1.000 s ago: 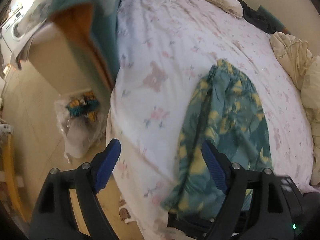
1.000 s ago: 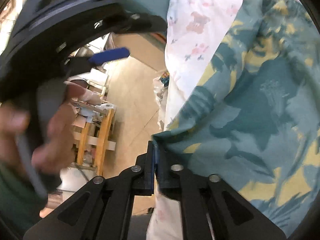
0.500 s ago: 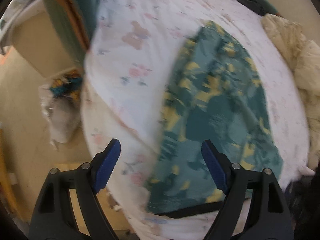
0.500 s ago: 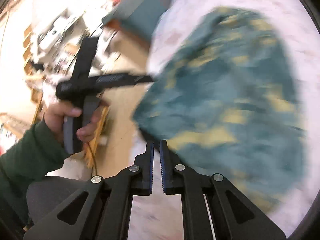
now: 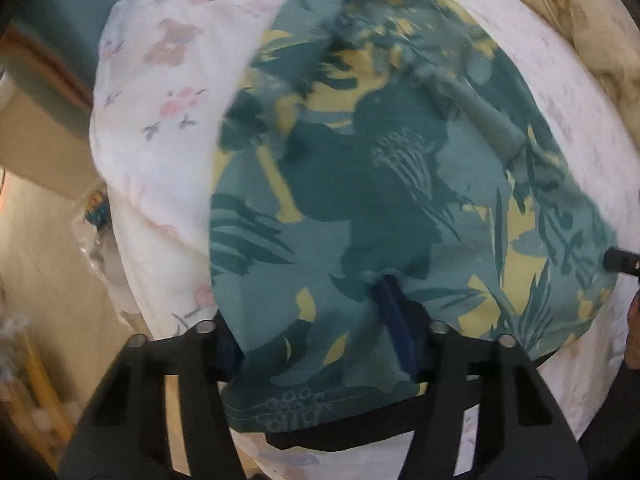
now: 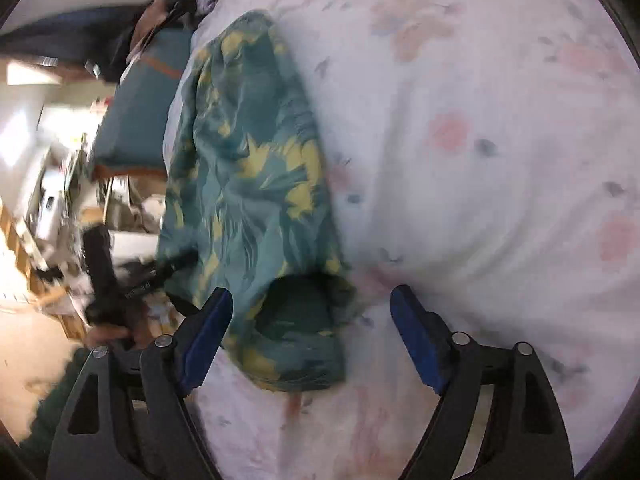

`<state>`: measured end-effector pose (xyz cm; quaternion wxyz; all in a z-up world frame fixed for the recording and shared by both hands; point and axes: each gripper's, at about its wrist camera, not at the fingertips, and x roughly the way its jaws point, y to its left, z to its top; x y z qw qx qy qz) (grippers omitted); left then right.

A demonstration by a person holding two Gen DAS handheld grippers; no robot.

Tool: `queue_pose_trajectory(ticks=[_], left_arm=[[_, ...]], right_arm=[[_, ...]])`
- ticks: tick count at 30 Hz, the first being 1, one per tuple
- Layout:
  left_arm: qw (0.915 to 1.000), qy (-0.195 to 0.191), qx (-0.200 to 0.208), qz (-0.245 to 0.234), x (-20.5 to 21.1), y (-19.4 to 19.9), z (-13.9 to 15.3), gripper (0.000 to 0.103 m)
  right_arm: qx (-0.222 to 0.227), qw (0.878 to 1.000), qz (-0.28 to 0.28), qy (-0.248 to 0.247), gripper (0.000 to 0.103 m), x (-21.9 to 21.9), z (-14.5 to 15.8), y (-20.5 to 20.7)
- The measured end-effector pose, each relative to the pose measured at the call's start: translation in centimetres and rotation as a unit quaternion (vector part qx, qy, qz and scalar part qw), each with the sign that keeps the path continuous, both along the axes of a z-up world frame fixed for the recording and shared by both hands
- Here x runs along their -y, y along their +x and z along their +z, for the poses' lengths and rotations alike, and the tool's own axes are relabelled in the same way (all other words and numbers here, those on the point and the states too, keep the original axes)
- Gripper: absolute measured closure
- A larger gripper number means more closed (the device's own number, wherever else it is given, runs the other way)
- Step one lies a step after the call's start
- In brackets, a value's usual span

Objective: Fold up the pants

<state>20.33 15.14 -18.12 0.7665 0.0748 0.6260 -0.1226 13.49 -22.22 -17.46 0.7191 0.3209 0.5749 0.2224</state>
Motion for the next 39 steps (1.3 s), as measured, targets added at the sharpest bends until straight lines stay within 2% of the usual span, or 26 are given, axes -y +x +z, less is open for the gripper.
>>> queue_pose_trajectory(ticks=[1,5,7,8,9,10,12,15,17,20,22,25,28,31,33,36,39], left_arm=[[1.0000,-0.001,-0.008,-0.005,0.5,-0.2,-0.1,0.069],[0.9980,0.035,-0.020,-0.047,2.5,-1.0,-0.1,0.072],[0.9972,0.041,-0.033,-0.053,2.9,-0.5,-0.2,0.073],[0.9972,0.039,-0.038,-0.050,3.0,-0.3,-0.2,0.077],[0.9972,0.039,-0.043,-0.047,3.1,0.1,0.0,0.096],[0.9971,0.042,-0.045,-0.045,3.3,0.2,0.4,0.098],[0.9968,0.049,-0.039,-0.050,3.9,-0.3,1.7,0.099],[0.9974,0.032,-0.011,-0.063,5.5,-1.2,5.1,0.099],[0.9979,0.010,0.015,-0.063,6.4,-2.3,8.1,0.099],[0.9967,-0.042,0.055,-0.041,7.6,-4.6,13.1,0.099],[0.9923,-0.097,0.077,-0.010,7.7,-6.8,16.7,0.099],[0.9755,-0.182,0.121,0.026,8.0,-10.4,22.3,0.099],[0.9599,-0.223,0.169,0.025,8.7,-12.9,26.5,0.099],[0.9486,-0.225,0.223,-0.006,10.0,-14.1,30.1,0.099],[0.9446,-0.228,0.236,-0.008,10.5,-13.7,31.5,0.099],[0.9402,-0.239,0.242,0.002,11.1,-11.6,32.9,0.099],[0.9432,-0.208,0.258,0.010,11.8,-9.0,32.6,0.099]], right_arm=[[0.017,1.000,0.008,-0.005,0.019,0.0,1.1,-0.4],[0.012,1.000,0.021,0.014,0.024,-1.5,1.1,-0.3],[0.005,1.000,0.022,0.021,0.056,-1.9,0.6,-0.1],[-0.003,1.000,0.023,0.015,0.062,-2.5,-0.2,0.2],[-0.003,1.000,0.019,0.011,0.087,-2.7,-0.4,0.4],[-0.006,1.000,0.020,0.017,0.096,-2.7,-0.3,0.5],[0.001,0.999,0.030,0.023,0.096,-2.6,0.7,0.4],[0.046,0.997,0.048,0.037,0.097,-1.5,4.6,0.0],[0.067,0.995,0.042,0.054,0.097,0.3,7.6,-0.2],[0.113,0.992,0.037,0.042,0.097,3.5,12.3,-1.1],[0.124,0.991,0.028,0.039,0.097,5.2,14.5,-2.0],[0.141,0.988,0.020,0.055,0.097,8.3,18.8,-4.0],[0.173,0.983,0.016,0.061,0.097,10.5,24.2,-5.8],[0.201,0.977,0.009,0.075,0.097,12.4,29.1,-6.7],[0.214,0.974,0.003,0.074,0.097,13.0,31.7,-6.5],[0.220,0.974,-0.011,0.052,0.097,13.2,33.7,-5.3],[0.215,0.976,-0.018,0.022,0.097,12.4,34.5,-2.1]])
